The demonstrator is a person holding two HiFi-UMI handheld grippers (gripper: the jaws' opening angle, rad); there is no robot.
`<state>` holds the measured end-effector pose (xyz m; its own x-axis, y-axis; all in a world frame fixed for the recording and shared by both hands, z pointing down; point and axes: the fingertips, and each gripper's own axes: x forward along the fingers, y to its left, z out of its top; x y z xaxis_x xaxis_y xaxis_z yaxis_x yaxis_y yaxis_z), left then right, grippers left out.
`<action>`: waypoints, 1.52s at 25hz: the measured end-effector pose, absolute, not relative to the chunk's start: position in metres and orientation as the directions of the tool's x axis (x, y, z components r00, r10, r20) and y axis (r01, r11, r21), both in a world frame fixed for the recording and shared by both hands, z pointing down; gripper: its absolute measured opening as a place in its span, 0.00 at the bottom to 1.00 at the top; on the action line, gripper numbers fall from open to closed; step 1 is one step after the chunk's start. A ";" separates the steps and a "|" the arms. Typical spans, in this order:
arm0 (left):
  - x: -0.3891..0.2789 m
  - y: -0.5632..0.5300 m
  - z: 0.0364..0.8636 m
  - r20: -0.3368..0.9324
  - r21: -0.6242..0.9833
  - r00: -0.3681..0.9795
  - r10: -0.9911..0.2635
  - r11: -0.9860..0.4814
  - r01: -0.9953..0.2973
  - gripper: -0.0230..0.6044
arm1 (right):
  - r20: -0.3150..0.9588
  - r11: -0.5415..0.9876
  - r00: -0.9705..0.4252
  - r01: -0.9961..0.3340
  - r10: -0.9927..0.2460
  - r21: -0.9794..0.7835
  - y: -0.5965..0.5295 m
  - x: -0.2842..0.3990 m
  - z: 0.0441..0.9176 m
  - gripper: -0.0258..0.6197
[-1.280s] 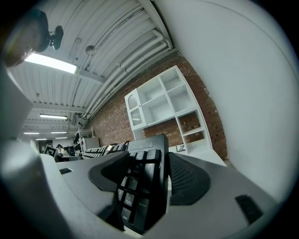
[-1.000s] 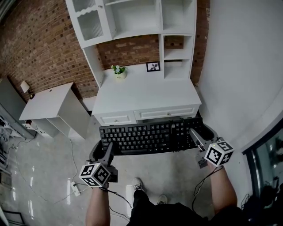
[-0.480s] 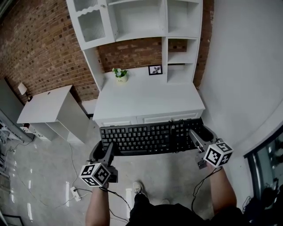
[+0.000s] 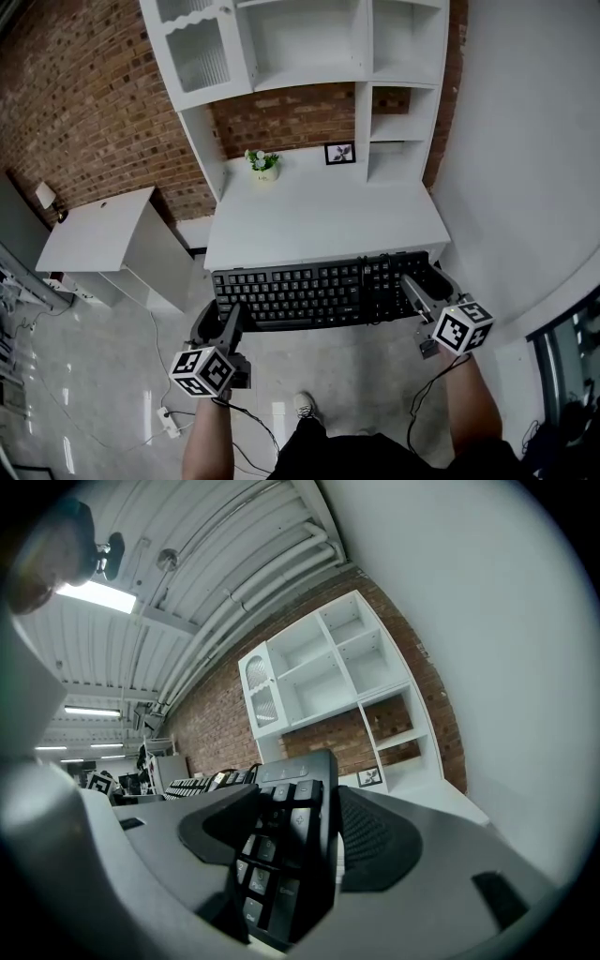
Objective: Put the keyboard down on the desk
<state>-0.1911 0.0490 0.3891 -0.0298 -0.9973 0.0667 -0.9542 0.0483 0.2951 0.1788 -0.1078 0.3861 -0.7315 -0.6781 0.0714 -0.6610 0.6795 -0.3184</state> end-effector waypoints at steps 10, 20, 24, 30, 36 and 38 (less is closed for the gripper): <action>-0.248 0.005 0.401 0.076 0.312 -0.017 -0.997 0.040 -0.949 0.46 | 0.086 0.664 -0.716 -0.679 -0.692 -0.312 -0.147 0.123 0.391 0.46; -0.305 -0.033 0.413 0.083 0.324 0.011 -0.997 0.017 -0.946 0.46 | 0.095 0.644 -0.695 -0.702 -0.713 -0.306 -0.175 0.070 0.397 0.46; -0.327 -0.045 0.411 0.079 0.328 0.019 -0.997 0.008 -0.945 0.46 | 0.089 0.639 -0.689 -0.706 -0.719 -0.305 -0.184 0.049 0.395 0.46; -0.358 -0.054 0.406 0.075 0.333 0.028 -0.997 -0.002 -0.943 0.46 | 0.087 0.634 -0.682 -0.713 -0.726 -0.301 -0.190 0.019 0.389 0.46; -0.371 -0.055 0.410 0.059 0.339 0.024 -0.998 -0.002 -0.941 0.46 | 0.079 0.641 -0.685 -0.711 -0.724 -0.288 -0.192 0.005 0.388 0.46; -0.370 -0.055 0.413 0.053 0.341 0.022 -0.998 -0.003 -0.940 0.46 | 0.072 0.644 -0.685 -0.711 -0.725 -0.282 -0.193 0.006 0.389 0.46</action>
<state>-0.3699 -0.0550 0.4128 0.0220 -0.9984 0.0527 -0.9402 -0.0028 0.3405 0.0062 -0.1931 0.3886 -0.6852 -0.7248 0.0720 -0.7111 0.6443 -0.2815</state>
